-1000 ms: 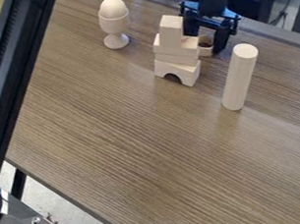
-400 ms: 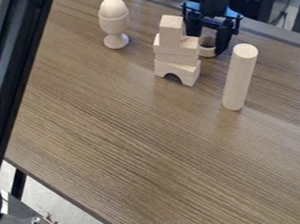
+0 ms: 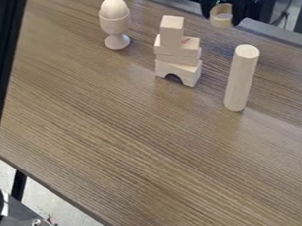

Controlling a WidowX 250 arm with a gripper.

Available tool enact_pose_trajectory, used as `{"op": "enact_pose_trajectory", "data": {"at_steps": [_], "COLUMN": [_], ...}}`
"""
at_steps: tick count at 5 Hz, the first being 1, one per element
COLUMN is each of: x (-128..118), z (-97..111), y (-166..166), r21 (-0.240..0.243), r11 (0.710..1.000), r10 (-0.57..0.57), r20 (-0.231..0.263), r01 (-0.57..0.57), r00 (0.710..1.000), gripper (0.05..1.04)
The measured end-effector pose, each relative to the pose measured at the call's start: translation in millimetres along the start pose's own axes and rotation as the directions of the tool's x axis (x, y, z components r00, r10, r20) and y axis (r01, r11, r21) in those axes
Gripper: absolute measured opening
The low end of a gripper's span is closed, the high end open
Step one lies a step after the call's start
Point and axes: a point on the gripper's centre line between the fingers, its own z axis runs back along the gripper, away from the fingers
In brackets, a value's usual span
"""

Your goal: Put the ring block above the tall thin cylinder

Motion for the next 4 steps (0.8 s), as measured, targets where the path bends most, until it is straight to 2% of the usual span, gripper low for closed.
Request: {"op": "enact_pose_trajectory", "data": {"at_steps": [1, 2, 4], "x": [-4, -7, -32], "z": [11, 34, 67], "y": [-7, -27, -56], "r21": [-0.001, -0.003, -0.001], "r11": [1.000, 0.999, 0.999], "r10": [-0.003, -0.044, -0.048], "r20": [0.030, 0.075, 0.082], "r01": [0.003, 0.044, 0.048], "r00": [1.000, 0.996, 0.995], "gripper": [0.769, 0.769, 0.769]}}
